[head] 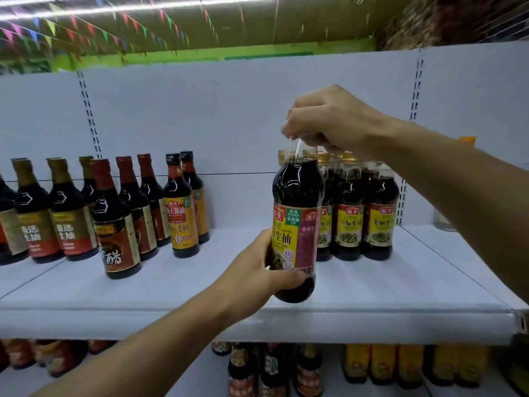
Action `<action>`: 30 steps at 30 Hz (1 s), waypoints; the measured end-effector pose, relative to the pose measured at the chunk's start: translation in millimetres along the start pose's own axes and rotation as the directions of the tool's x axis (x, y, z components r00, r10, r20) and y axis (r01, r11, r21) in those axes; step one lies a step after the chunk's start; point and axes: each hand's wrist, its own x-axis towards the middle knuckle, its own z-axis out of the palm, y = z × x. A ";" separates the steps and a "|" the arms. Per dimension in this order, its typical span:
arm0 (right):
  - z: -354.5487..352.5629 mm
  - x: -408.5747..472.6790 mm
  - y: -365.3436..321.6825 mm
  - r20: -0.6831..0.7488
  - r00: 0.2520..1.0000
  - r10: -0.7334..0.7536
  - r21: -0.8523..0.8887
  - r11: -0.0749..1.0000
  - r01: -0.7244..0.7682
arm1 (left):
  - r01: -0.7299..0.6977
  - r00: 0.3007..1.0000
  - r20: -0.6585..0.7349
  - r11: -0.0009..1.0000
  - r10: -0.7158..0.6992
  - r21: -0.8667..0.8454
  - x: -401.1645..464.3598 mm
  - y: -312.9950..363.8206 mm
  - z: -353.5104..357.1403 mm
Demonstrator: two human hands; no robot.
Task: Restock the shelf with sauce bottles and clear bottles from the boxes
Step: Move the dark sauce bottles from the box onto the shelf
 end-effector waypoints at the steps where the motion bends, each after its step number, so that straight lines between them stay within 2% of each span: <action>1: 0.3 2.8 5.7 0.005 1.000 0.007 -0.010 1.000 -0.007 | 0.009 1.000 -0.011 1.000 -0.009 0.002 5.1 -3.0 1.7; 8: 4.1 17.1 42.6 0.045 0.998 0.046 -0.050 0.998 -0.043 | 0.062 0.990 -0.128 0.997 -0.056 0.042 33.8 -25.2 15.1; 17: 10.8 23.1 71.3 0.081 0.996 0.047 -0.197 0.980 -0.030 | 0.153 0.947 -0.307 0.972 -0.093 0.180 54.9 -47.0 25.8; 30: 21.7 29.1 94.4 0.156 0.985 0.068 -0.321 0.947 -0.015 | 0.247 0.913 -0.387 0.928 -0.127 0.279 74.5 -67.4 39.4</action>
